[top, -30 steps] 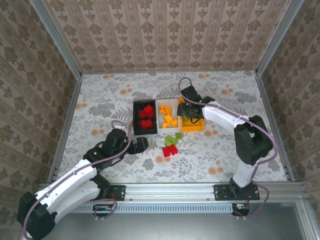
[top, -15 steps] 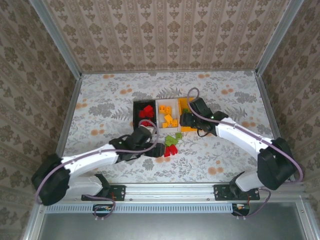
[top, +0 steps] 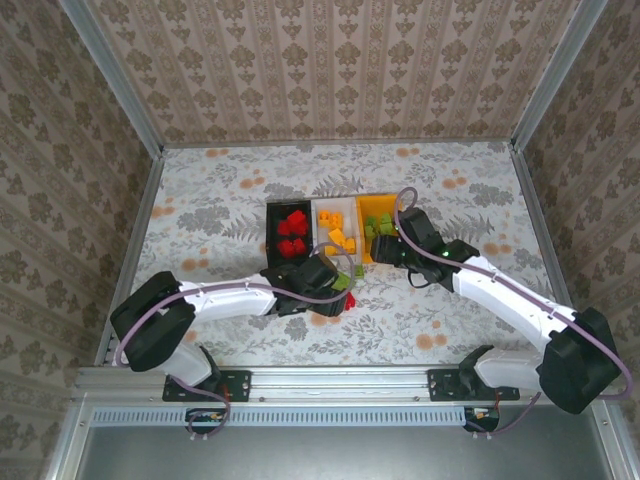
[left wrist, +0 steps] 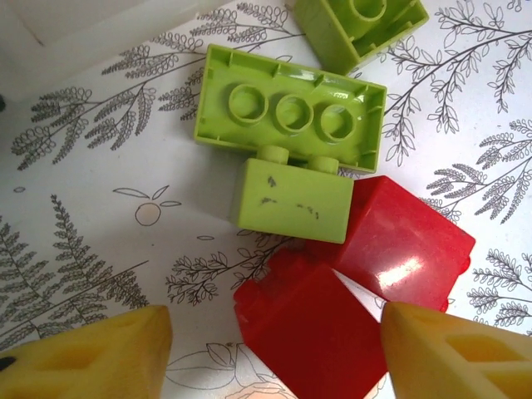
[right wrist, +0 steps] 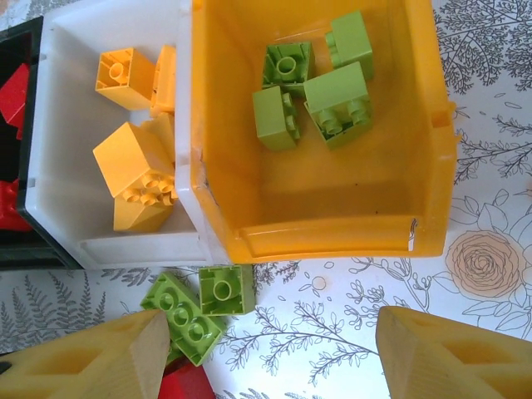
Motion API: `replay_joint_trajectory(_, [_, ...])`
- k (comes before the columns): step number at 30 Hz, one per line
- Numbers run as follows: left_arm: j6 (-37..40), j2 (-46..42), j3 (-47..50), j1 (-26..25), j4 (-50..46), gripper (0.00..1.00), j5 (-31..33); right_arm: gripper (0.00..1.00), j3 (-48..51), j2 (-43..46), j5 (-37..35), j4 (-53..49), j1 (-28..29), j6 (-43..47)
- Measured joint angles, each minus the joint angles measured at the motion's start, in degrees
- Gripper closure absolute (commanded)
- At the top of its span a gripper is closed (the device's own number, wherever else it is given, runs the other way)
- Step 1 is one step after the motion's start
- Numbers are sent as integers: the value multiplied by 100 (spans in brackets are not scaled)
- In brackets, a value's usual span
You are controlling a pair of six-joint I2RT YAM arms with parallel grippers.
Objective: Sort the legos into containers by color
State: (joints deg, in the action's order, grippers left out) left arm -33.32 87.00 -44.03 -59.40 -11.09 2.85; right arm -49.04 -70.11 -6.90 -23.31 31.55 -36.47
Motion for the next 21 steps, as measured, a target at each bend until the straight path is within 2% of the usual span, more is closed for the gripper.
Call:
replay_joint_trajectory(4, [-81, -76, 66, -15, 0, 43, 127, 32, 31, 57, 2, 2, 2, -22])
replay_joint_trajectory(8, [-192, -520, 431, 11, -122, 43, 313, 32, 118, 153, 2, 0, 2, -22])
replay_joint_trajectory(12, [-273, -1034, 769, 72, -417, 28, 431, 32, 170, 203, 4, 0, 4, -57])
replay_joint_trajectory(15, [-289, -1086, 769, 74, -498, 17, 398, 32, 177, 223, 4, 0, 24, -85])
replay_joint_trajectory(21, [-306, -761, 599, 68, -483, 16, 393, 32, 190, 260, 2, 0, 24, -85])
